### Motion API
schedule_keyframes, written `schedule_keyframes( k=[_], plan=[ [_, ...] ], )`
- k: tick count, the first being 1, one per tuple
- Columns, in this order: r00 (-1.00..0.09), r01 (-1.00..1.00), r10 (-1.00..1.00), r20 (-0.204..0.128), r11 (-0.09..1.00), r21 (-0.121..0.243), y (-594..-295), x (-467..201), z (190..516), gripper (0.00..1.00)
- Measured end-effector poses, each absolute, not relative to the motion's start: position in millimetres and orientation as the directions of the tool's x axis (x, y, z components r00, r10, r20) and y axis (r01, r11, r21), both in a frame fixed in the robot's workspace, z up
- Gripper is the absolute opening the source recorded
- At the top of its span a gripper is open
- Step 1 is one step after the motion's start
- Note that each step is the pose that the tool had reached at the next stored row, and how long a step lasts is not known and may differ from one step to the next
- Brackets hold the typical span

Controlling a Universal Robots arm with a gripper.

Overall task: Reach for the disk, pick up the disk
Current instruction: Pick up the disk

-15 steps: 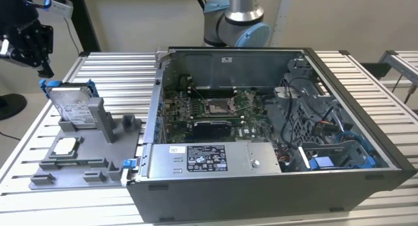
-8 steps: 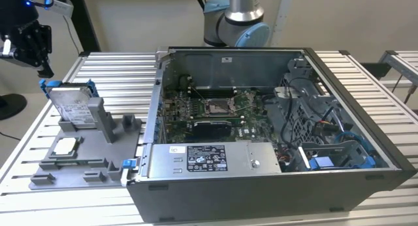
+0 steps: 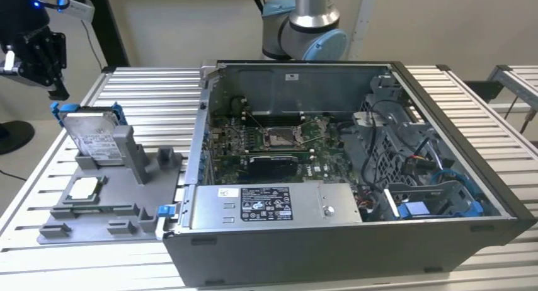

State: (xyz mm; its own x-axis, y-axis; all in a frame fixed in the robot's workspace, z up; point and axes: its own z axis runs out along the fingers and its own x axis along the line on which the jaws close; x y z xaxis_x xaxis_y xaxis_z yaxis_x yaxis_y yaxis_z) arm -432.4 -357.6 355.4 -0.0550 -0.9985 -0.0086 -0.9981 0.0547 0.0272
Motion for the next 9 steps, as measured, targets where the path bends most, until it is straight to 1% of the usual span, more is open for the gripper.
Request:
schedule_keyframes(
  k=[1,9],
  plan=[
    [-0.054,-0.998,-0.998,-0.009,0.054,0.027,-357.6,-432.4,355.3,1.00],
    [-0.050,-0.998,-0.999,-0.009,0.050,0.027,-357.6,-432.4,355.2,1.00]
  ],
)
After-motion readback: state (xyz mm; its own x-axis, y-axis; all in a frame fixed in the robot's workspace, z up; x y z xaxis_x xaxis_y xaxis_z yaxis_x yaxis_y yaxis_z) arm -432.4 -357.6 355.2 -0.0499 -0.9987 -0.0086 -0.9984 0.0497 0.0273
